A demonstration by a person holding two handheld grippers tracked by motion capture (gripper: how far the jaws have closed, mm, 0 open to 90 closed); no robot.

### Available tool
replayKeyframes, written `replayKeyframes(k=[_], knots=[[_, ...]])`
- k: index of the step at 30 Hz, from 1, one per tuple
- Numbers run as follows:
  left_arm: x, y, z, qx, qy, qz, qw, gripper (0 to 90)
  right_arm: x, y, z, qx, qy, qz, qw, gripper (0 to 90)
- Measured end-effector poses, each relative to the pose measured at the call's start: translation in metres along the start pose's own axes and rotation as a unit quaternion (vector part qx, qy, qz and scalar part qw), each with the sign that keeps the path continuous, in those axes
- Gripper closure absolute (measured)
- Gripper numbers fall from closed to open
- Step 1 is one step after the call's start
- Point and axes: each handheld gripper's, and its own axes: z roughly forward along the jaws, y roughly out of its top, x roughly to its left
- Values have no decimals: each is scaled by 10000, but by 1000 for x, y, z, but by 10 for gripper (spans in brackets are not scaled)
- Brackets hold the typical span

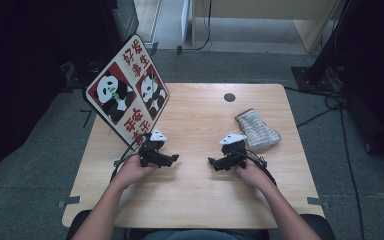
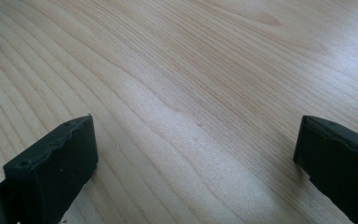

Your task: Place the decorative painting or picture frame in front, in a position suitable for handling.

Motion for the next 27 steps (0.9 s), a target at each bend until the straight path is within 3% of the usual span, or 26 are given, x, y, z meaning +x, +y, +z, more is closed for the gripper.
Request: replayKeyframes(k=[8,9,13,22,27], knots=[[5,-1,-9,83,-304,145,9994,150,0,0,0,-2,-1,5,10000,0],[6,-1,-11,73,-488,143,9987,138,0,0,0,-1,-1,4,10000,0],[7,0,-15,8,-757,144,9970,137,0,0,0,1,-3,0,10000,0],[9,1,-26,-119,-699,210,9973,153,0,0,0,-1,1,1,10000,0],[16,-3,-36,-162,-737,116,9971,243,0,0,0,0,1,1,10000,0]])
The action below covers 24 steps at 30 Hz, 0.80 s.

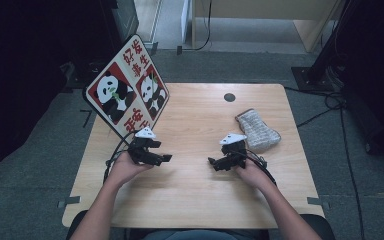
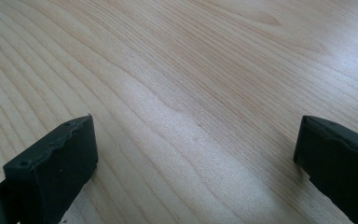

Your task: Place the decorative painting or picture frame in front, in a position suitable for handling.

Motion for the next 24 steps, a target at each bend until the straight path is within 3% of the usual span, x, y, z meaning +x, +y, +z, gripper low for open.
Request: replayKeyframes(k=[24], knots=[[15,-17,-41,-190,326,-193,9991,330,0,0,0,-4,-5,0,10000,0]])
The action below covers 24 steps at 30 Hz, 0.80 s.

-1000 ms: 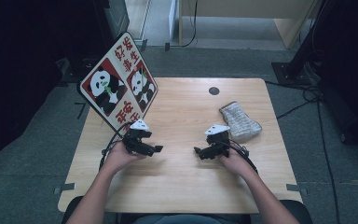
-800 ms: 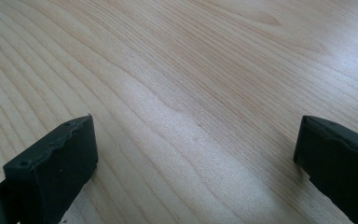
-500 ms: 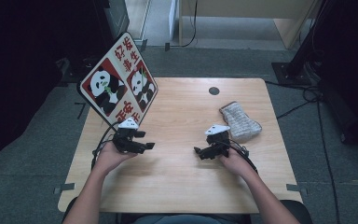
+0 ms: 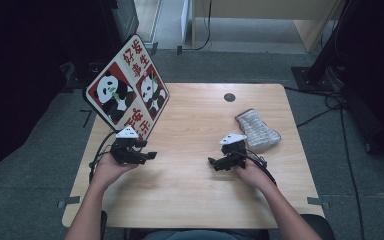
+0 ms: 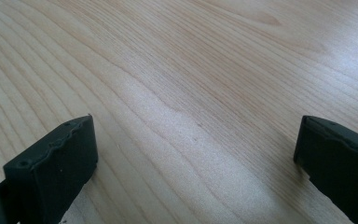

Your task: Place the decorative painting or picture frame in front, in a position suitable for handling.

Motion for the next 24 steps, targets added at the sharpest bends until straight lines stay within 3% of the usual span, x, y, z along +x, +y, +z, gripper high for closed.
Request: replayKeyframes(k=[2,11,18,24], knots=[[2,-2,-4,-20,8,-99,9999,343,0,0,0,2,3,-2,10000,0],[7,-8,-18,-168,122,-153,9997,356,0,0,0,1,0,4,10000,0],[18,-17,-33,-333,239,-468,9981,396,0,0,0,1,2,3,10000,0],[19,-20,-39,-377,277,-451,9979,398,0,0,0,0,1,3,10000,0]])
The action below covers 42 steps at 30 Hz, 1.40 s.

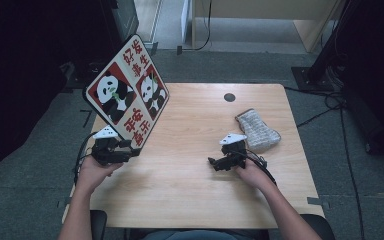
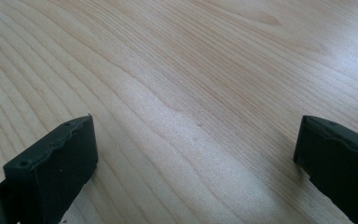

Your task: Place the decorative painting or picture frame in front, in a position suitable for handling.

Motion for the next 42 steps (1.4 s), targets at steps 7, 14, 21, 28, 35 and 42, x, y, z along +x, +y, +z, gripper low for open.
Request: replayKeyframes(k=[7,14,21,28,35,42], knots=[[1,-4,-12,-19,69,-50,10000,402,0,0,0,0,0,-1,10000,0],[9,-12,-25,2,282,-195,9994,415,0,0,0,0,0,-1,10000,0],[18,-9,-34,-84,378,-338,9987,452,0,0,0,2,4,-2,10000,0],[25,3,-44,-125,539,-242,9982,448,0,0,0,1,2,-17,10000,0],[32,16,-50,-98,494,-273,9984,459,0,0,0,-9,4,-10,10000,0],[40,38,-62,-232,398,-443,9980,465,0,0,0,-8,0,-12,10000,0]])
